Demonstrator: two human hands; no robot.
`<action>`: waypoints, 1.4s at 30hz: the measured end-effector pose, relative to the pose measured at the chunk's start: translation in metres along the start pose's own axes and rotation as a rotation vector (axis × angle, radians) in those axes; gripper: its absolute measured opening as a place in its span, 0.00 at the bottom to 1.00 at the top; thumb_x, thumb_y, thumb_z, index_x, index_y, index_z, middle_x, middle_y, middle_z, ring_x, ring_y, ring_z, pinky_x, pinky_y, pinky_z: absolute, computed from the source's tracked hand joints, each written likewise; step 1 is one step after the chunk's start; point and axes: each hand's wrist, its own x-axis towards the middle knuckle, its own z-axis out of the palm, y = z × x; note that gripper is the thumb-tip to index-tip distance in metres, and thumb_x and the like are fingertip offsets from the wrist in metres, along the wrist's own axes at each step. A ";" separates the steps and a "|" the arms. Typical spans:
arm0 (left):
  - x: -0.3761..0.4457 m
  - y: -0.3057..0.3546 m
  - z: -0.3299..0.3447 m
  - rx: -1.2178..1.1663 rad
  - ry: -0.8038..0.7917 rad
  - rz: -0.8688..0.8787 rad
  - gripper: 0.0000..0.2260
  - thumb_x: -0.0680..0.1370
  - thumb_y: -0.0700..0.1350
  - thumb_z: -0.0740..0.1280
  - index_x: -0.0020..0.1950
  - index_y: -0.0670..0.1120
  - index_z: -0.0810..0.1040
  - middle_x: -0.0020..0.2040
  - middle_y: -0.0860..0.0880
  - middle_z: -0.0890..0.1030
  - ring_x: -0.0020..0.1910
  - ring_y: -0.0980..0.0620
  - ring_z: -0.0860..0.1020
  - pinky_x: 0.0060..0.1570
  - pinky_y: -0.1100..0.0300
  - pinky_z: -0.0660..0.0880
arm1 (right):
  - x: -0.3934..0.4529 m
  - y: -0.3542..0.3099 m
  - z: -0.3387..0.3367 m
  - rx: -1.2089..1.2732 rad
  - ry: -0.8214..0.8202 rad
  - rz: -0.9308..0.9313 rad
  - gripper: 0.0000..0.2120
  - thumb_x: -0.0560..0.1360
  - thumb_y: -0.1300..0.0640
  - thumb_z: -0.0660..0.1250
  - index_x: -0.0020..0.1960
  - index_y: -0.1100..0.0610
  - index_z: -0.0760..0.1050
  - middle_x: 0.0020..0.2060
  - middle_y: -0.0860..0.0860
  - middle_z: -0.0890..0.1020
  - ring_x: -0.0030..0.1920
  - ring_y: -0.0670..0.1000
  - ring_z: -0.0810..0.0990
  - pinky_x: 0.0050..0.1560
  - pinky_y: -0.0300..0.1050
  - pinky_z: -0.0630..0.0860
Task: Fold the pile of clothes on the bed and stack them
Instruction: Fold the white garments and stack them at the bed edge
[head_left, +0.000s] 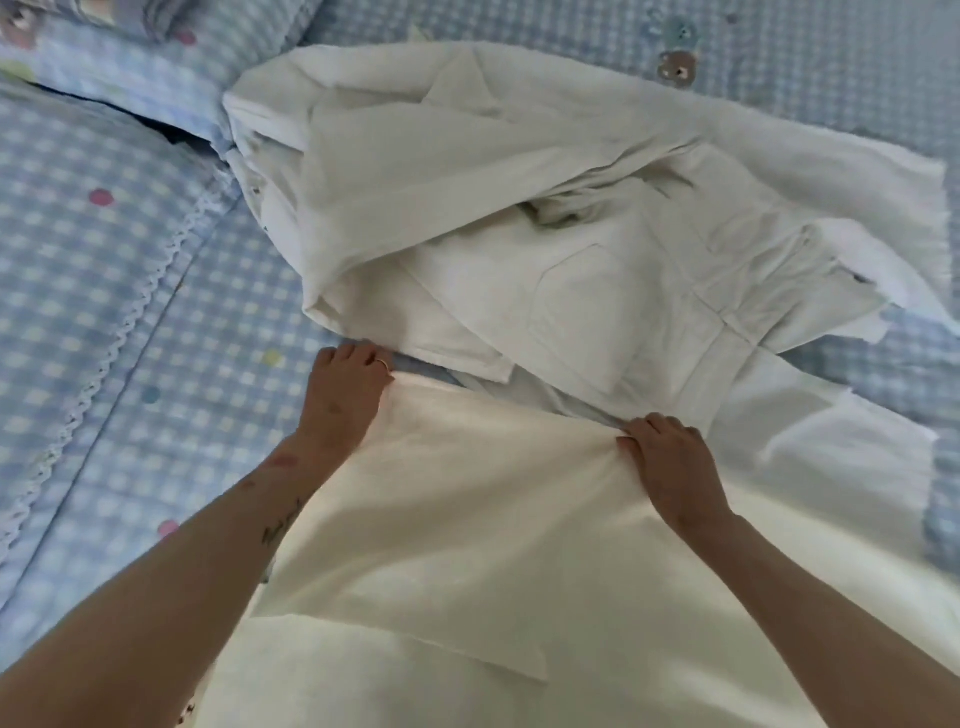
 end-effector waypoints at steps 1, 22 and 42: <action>0.004 -0.002 -0.002 0.006 0.075 0.012 0.05 0.72 0.38 0.71 0.47 0.42 0.80 0.42 0.42 0.79 0.43 0.41 0.77 0.43 0.50 0.72 | 0.002 0.000 0.001 0.030 0.002 0.036 0.07 0.78 0.57 0.64 0.47 0.60 0.77 0.40 0.55 0.79 0.43 0.59 0.78 0.43 0.52 0.72; -0.275 -0.043 -0.040 -0.241 0.167 0.484 0.06 0.74 0.34 0.57 0.46 0.44 0.68 0.39 0.44 0.79 0.42 0.47 0.69 0.48 0.56 0.67 | -0.251 -0.055 -0.057 0.278 0.066 -0.365 0.23 0.81 0.52 0.51 0.39 0.53 0.82 0.34 0.49 0.80 0.32 0.49 0.77 0.31 0.36 0.74; -0.417 0.012 0.014 -0.268 -0.137 0.226 0.23 0.72 0.35 0.53 0.65 0.41 0.73 0.66 0.41 0.74 0.67 0.45 0.68 0.69 0.58 0.60 | -0.354 -0.111 0.025 0.293 -0.158 -0.305 0.23 0.80 0.45 0.51 0.64 0.54 0.76 0.64 0.52 0.76 0.63 0.51 0.75 0.61 0.45 0.71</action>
